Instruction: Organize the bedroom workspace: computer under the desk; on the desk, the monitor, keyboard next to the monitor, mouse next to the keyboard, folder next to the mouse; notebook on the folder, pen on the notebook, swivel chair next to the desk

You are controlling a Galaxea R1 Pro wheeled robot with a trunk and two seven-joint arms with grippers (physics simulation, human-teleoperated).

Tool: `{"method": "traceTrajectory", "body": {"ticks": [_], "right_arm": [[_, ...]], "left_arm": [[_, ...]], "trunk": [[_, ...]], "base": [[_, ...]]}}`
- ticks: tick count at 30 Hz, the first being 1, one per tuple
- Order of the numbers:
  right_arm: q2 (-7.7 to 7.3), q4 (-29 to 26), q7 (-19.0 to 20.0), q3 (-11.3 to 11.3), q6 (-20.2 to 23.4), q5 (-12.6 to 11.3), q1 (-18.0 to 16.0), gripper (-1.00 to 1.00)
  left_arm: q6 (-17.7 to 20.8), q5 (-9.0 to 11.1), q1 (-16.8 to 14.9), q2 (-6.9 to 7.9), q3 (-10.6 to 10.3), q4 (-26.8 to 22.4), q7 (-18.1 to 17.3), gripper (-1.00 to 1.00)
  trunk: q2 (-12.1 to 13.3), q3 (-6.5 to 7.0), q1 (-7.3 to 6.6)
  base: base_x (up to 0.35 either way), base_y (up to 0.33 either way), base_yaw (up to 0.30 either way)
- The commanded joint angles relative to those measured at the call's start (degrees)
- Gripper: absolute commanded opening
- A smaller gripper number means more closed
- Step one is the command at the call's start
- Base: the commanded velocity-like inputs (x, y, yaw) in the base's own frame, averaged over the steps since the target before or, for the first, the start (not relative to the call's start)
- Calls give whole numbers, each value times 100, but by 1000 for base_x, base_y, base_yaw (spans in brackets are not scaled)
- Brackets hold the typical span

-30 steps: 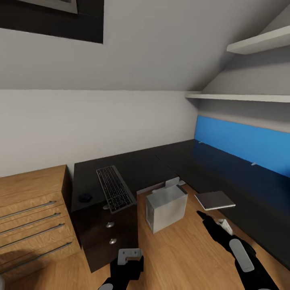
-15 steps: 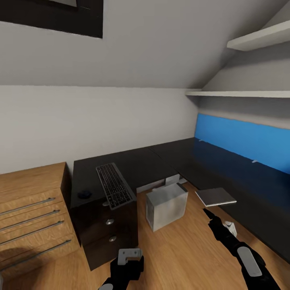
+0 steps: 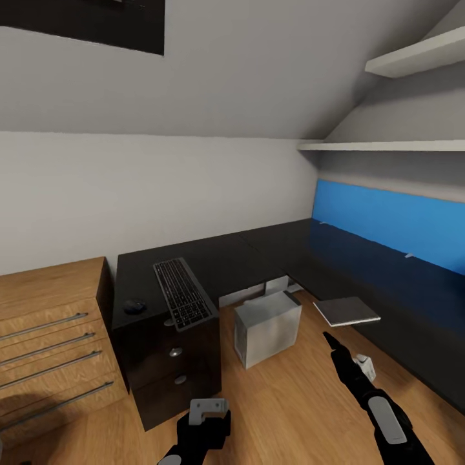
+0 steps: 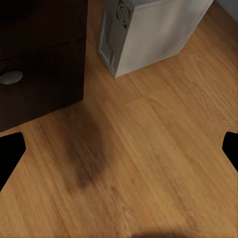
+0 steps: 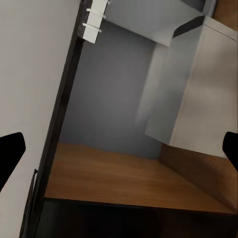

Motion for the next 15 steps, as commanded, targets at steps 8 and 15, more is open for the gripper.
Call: {"method": "traceTrajectory", "body": {"ticks": [8,15], "right_arm": [[152,-23,24,-33,-637,-758,-5,100],[151,-25,19,-42,-752,-1221,-7,100]], "left_arm": [[10,52,-5,6,-10,-6,40,100],[10,52,-5,6,-10,-7,37,100]], "trunk": [[-3,-6,-1],[-3,-6,-1]], "base": [[0,0,0],[0,0,0]]}}
